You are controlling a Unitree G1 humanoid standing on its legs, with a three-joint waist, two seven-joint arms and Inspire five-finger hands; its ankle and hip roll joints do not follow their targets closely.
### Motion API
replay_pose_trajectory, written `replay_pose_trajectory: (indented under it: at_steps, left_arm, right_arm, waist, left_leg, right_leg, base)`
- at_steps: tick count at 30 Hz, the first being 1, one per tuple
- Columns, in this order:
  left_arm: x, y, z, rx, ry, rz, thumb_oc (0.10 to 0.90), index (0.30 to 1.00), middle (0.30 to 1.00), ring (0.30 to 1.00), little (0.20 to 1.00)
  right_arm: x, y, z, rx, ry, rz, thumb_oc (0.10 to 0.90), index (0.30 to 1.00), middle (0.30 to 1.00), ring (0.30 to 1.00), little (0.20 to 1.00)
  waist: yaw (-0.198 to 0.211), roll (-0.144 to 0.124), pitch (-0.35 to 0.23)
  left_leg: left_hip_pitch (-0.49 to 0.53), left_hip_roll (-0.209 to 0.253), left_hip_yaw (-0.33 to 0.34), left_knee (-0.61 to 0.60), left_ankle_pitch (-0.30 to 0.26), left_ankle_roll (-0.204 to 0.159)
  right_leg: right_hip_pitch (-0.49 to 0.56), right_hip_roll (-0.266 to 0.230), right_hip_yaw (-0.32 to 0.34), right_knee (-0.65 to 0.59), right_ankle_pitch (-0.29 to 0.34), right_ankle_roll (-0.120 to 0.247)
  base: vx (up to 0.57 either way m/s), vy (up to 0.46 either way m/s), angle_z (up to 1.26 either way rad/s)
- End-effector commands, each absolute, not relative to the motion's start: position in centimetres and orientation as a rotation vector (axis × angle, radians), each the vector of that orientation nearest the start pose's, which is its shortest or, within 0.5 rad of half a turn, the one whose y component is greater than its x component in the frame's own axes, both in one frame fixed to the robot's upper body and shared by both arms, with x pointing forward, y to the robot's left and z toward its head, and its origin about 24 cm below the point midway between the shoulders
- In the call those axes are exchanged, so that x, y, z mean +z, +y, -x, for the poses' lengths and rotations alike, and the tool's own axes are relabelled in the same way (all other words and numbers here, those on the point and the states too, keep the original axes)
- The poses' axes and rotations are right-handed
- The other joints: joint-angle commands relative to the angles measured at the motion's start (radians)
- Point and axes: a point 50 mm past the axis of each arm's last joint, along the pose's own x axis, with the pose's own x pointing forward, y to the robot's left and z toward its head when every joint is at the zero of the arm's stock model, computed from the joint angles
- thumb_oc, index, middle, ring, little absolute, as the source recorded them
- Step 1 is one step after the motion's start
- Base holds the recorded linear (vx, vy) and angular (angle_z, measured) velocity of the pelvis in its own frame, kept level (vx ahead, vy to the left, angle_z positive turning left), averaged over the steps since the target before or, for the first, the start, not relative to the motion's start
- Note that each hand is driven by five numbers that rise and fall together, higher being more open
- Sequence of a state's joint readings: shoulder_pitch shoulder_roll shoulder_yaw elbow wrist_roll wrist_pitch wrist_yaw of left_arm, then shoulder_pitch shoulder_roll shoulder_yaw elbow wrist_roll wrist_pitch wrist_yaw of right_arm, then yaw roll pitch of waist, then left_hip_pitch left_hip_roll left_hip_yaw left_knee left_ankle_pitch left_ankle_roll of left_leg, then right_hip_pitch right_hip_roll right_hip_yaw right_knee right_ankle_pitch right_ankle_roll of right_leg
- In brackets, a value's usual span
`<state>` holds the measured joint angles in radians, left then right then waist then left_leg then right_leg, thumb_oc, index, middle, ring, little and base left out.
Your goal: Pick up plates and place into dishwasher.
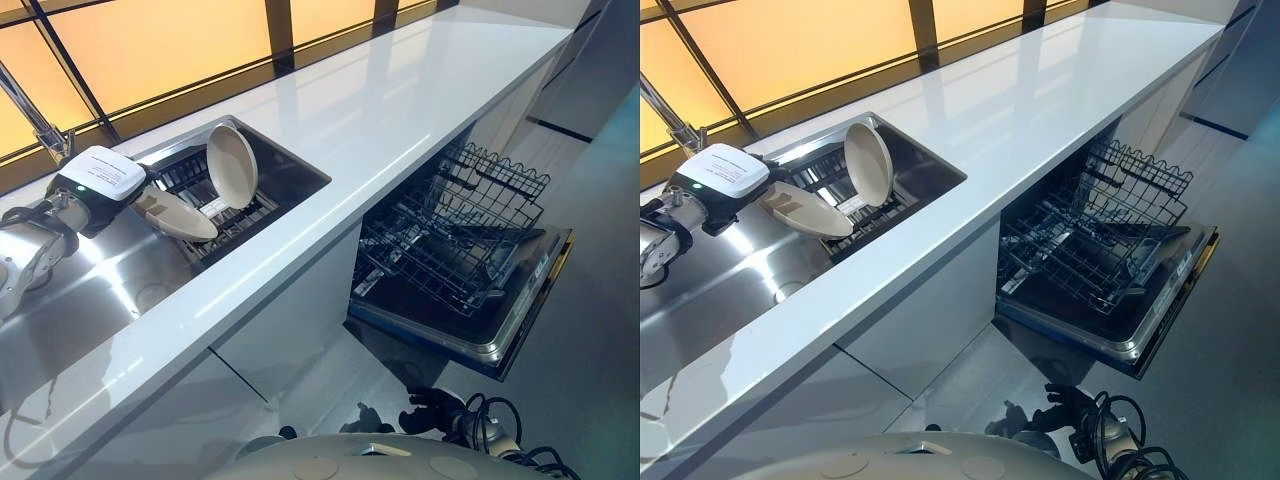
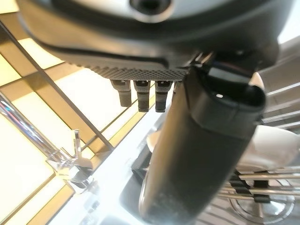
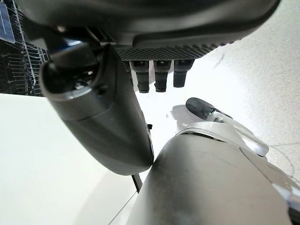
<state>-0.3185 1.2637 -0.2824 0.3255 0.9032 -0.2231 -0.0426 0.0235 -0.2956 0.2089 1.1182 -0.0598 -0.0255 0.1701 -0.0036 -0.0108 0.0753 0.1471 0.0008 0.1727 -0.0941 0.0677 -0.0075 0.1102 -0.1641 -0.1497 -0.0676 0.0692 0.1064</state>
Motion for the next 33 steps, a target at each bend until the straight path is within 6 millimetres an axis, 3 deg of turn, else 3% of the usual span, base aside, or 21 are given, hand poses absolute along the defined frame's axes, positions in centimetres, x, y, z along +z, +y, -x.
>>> replay_pose_trajectory:
  at_steps: [1, 11, 18, 33]
  left_arm:
    - [24.1, 33.4, -30.2, 0.065, -0.067, -2.21, 0.8, 0.9, 0.9, 0.9, 0.9]
    - [24.1, 32.8, -30.5, 0.103, -0.162, -2.202, 0.8, 0.9, 0.9, 0.9, 0.9]
    - [23.0, 32.3, -30.8, 0.062, -0.162, -2.199, 0.8, 0.9, 0.9, 0.9, 0.9]
    - [19.7, 32.1, -31.8, -0.078, 0.052, -2.225, 0.8, 0.9, 0.9, 0.9, 0.9]
  right_arm:
    - [-15.2, -25.0, -9.6, 0.22, 1.198, 0.394, 0.8, 0.9, 0.9, 0.9, 0.9]
    - [-15.2, -25.0, -9.4, 0.219, 1.202, 0.391, 0.8, 0.9, 0.9, 0.9, 0.9]
    - [-15.3, -25.0, -9.3, 0.216, 1.204, 0.389, 0.8, 0.9, 0.9, 0.9, 0.9]
    - [-15.3, -24.8, -9.4, 0.224, 1.2, 0.396, 0.8, 0.9, 0.9, 0.9, 0.9]
  waist:
    - [-0.001, 0.063, -0.014]
    - [-0.011, 0.061, -0.015]
    - [-0.017, 0.061, -0.012]
    - [-0.041, 0.063, -0.007]
  left_leg:
    - [-0.008, -0.029, -0.034, 0.035, -0.16, 0.042]
    - [-0.005, -0.028, -0.026, 0.027, -0.157, 0.04]
    - [-0.005, -0.028, -0.021, 0.029, -0.159, 0.042]
    - [-0.002, -0.026, -0.001, 0.027, -0.158, 0.043]
  right_leg:
    - [-0.086, -0.049, 0.002, 0.101, -0.023, 0.095]
    - [-0.087, -0.042, 0.011, 0.095, -0.024, 0.095]
    - [-0.093, -0.041, 0.018, 0.103, -0.027, 0.095]
    - [-0.096, -0.032, 0.033, 0.108, -0.031, 0.094]
  base:
    - [0.0, 0.0, 0.0]
    - [0.0, 0.0, 0.0]
    - [0.01, 0.001, -0.05]
    - [0.01, 0.001, -0.04]
